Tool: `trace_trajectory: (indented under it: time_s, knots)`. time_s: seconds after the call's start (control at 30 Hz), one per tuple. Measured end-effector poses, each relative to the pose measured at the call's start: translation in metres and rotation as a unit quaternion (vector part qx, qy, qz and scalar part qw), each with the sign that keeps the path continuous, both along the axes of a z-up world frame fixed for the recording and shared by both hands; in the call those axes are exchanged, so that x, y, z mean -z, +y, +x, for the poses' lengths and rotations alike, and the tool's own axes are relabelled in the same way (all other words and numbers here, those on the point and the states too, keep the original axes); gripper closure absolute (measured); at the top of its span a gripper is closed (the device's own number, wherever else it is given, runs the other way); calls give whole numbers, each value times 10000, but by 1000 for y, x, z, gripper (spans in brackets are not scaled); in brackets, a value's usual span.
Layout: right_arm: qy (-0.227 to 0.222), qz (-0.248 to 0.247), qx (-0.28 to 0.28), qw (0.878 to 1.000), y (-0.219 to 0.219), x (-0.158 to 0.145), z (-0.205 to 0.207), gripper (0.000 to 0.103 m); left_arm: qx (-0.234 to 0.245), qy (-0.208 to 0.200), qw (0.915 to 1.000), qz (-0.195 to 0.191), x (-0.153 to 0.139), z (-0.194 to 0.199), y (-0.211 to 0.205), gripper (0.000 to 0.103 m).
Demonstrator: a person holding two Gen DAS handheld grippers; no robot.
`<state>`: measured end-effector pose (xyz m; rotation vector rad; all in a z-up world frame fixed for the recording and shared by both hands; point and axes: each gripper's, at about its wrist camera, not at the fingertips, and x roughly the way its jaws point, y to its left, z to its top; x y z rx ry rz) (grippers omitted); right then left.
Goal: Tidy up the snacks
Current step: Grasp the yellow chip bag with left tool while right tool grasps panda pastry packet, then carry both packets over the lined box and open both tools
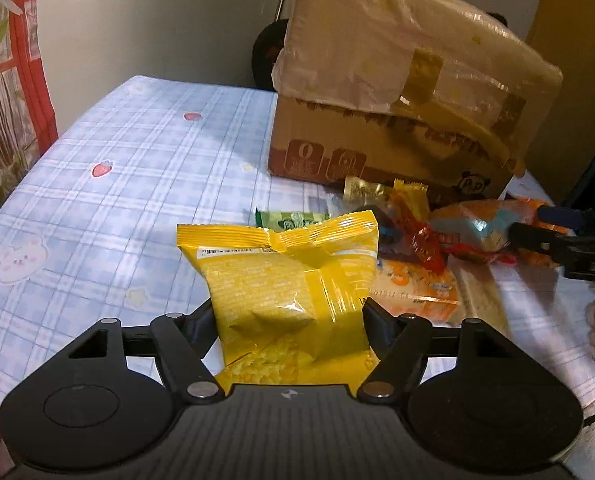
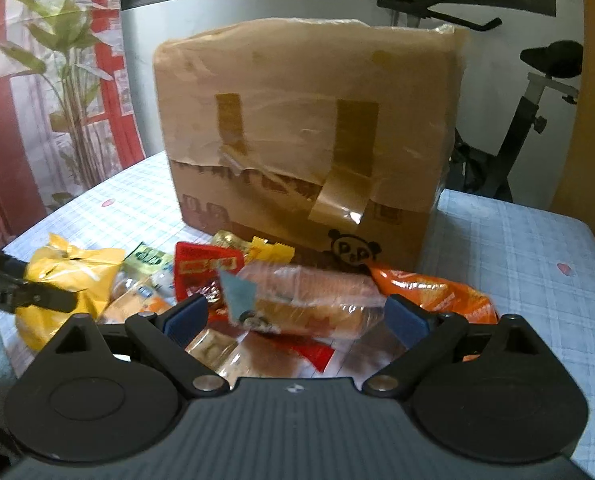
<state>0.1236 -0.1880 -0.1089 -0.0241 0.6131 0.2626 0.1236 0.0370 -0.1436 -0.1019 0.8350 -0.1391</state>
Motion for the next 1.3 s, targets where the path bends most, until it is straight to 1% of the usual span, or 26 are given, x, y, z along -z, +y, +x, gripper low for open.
trace_trajectory:
  time_s: [0.1, 0.33, 0.47, 0.57, 0.63, 0.7, 0.73, 0.8, 0.93, 1.17, 1.3]
  knots:
    - [1, -15, 96, 10000, 0, 0, 12, 5, 20, -152, 9998, -96, -10, -4, 2, 29]
    - [69, 72, 91, 9999, 3, 0, 30, 4, 17, -475, 9987, -198, -31, -10, 4, 29]
    - [178, 118, 122, 9997, 6, 2, 35, 3, -62, -592, 9979, -273, -37, -7, 6, 29]
    - [319, -24, 181, 9993, 11, 8, 40, 2, -69, -599, 9978, -259, -37, -3, 6, 29]
    - [383, -130, 203, 9990, 14, 11, 42, 2, -78, -599, 9978, -257, -37, 1, 6, 29]
    - [433, -145, 218, 9987, 16, 14, 43, 7, -76, -607, 9978, -263, -38, 3, 7, 29]
    - [438, -114, 222, 9987, 16, 15, 42, 9, -73, -614, 9977, -260, -39, 4, 8, 29]
    - [466, 16, 171, 9988, 14, 15, 39, 16, -73, -616, 9977, -257, -39, 6, 9, 29]
    - [398, -13, 16, 9992, 16, 13, 26, 19, -102, -601, 9977, -282, -38, 11, 13, 29]
    - [253, -26, -211, 9995, 20, 5, 3, 21, -37, -633, 9974, -330, -39, 12, 12, 29]
    - [170, 41, -227, 9996, 18, -1, -3, 21, 22, -647, 9973, -336, -39, 10, 9, 29]
